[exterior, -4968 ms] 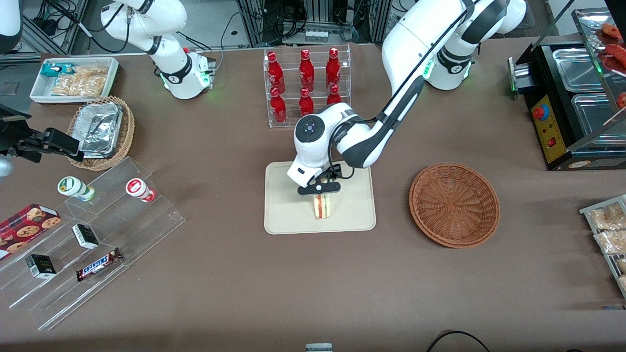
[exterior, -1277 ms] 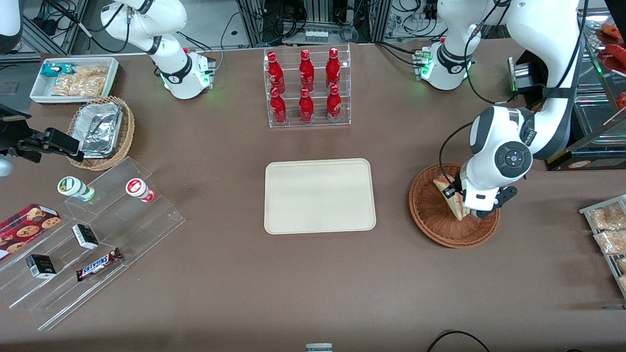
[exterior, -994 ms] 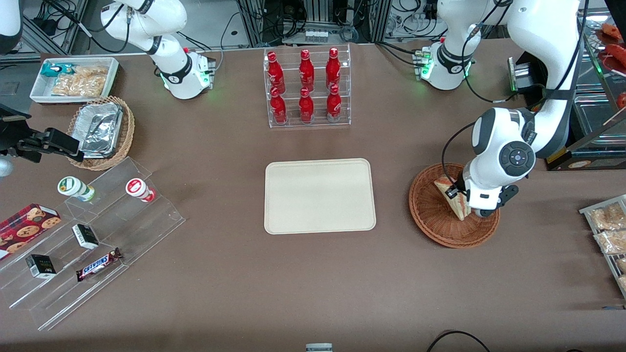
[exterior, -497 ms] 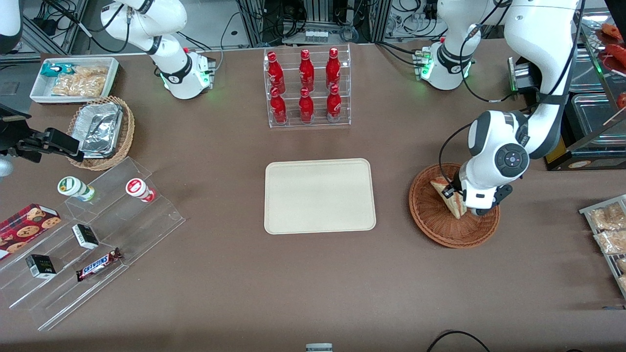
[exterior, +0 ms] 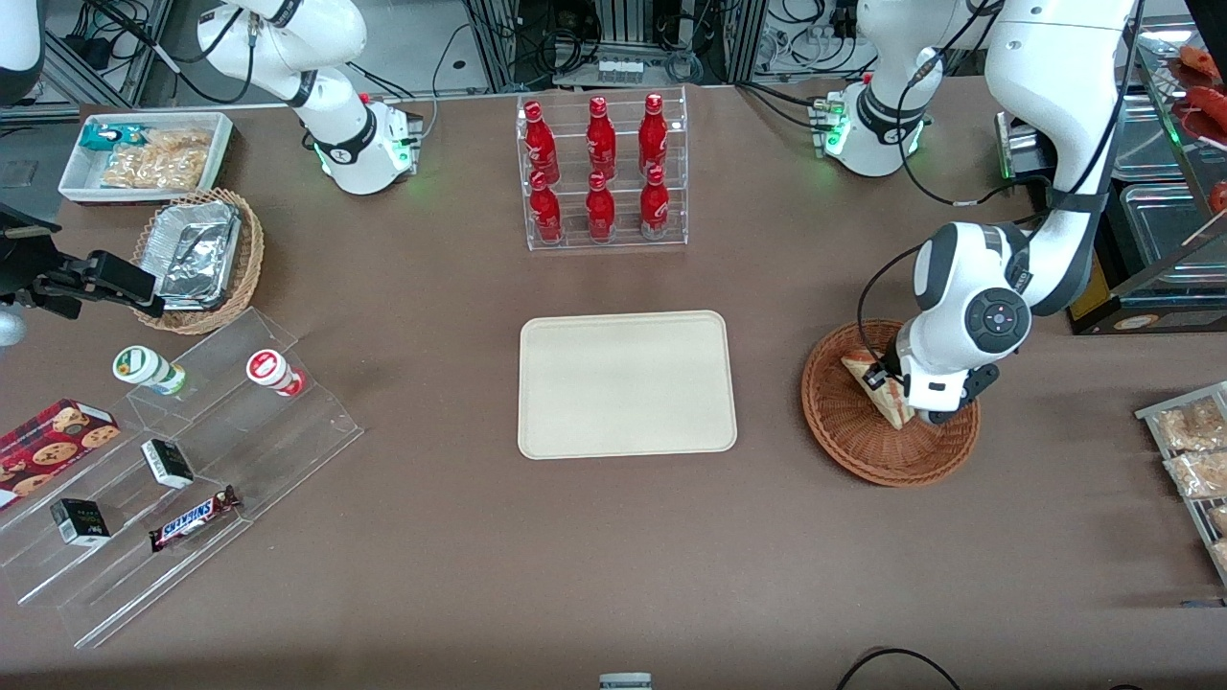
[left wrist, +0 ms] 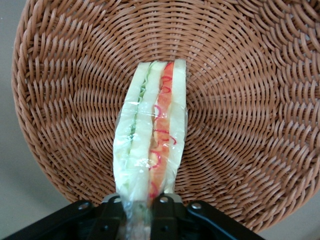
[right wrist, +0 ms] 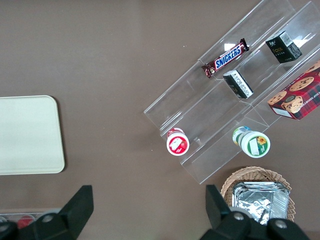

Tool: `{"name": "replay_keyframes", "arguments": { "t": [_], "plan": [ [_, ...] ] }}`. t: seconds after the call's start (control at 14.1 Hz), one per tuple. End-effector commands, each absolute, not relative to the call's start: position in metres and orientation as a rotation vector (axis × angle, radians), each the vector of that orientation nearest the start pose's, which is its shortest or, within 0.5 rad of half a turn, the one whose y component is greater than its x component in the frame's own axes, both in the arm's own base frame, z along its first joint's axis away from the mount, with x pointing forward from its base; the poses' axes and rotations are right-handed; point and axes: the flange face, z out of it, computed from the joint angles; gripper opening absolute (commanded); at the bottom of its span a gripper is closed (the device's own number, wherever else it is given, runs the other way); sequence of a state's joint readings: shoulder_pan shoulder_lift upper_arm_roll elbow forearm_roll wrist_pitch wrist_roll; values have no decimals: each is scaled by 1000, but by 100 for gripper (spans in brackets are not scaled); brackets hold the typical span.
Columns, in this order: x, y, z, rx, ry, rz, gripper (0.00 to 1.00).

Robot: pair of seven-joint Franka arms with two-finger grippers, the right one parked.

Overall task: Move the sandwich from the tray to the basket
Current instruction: 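Lower the sandwich into the basket and open the left gripper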

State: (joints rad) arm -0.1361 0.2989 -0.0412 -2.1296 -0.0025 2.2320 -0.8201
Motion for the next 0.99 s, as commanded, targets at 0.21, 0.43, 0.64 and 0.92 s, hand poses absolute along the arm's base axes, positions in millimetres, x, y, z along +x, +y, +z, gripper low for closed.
{"name": "replay_keyframes", "arguments": {
  "t": [0.21, 0.43, 0.64, 0.92],
  "plan": [
    [556, -95, 261, -2916, -987, 231, 100],
    [566, -98, 280, -2938, -990, 178, 100],
    [572, -99, 309, -2961, -982, 103, 100],
    [581, -99, 374, -2991, -974, 3, 100]
  ]
}}
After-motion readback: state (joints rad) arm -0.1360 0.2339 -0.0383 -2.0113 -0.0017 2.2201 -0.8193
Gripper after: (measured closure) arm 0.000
